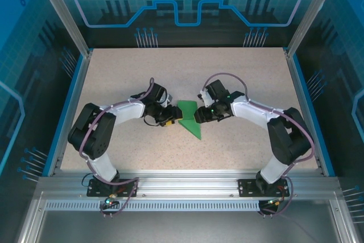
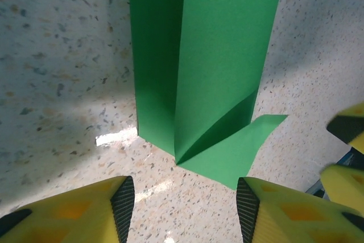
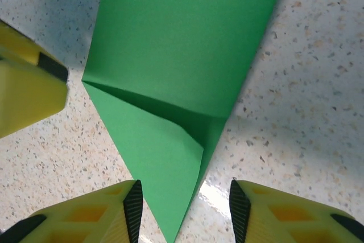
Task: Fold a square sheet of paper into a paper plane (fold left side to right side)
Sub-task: Fourth fold the wing at the center of the table.
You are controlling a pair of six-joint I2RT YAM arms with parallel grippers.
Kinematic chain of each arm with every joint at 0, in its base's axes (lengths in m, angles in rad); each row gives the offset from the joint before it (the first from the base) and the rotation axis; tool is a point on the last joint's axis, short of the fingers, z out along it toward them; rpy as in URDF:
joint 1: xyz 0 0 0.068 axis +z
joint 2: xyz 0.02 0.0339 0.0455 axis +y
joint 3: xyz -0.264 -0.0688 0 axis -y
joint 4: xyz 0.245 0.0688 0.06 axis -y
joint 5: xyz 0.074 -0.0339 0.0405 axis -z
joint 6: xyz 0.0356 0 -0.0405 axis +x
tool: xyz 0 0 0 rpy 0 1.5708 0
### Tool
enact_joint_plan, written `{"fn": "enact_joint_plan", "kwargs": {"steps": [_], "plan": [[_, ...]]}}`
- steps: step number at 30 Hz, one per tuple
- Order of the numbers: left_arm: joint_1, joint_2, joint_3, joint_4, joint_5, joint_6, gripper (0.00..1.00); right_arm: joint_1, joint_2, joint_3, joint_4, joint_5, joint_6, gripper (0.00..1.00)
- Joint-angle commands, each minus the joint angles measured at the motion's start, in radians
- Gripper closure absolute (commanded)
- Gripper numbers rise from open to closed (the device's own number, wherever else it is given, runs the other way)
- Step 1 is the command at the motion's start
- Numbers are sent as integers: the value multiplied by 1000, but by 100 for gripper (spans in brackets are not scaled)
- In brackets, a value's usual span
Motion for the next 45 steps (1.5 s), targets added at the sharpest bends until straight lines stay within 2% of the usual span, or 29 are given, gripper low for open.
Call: {"fn": "enact_joint_plan", "kwargs": {"steps": [1, 4, 7, 20, 30, 45], "plan": [[-9, 35, 32, 15, 37, -16, 47, 42, -69, -46, 32, 67, -12, 52], [-10, 60, 49, 16, 43, -17, 47, 72, -106, -96, 65, 92, 2, 50], [-15, 82, 72, 26, 64, -21, 57, 108, -130, -139, 100, 111, 5, 49], [-20, 72, 141, -6, 92, -16, 80, 260, -134, -219, 222, 299, -66, 47], [-21, 75, 175, -20, 114, -24, 85, 288, -64, -215, 264, 366, -82, 48], [-29, 93, 204, -46, 112, -21, 84, 292, 15, -188, 264, 386, -73, 57]]}}
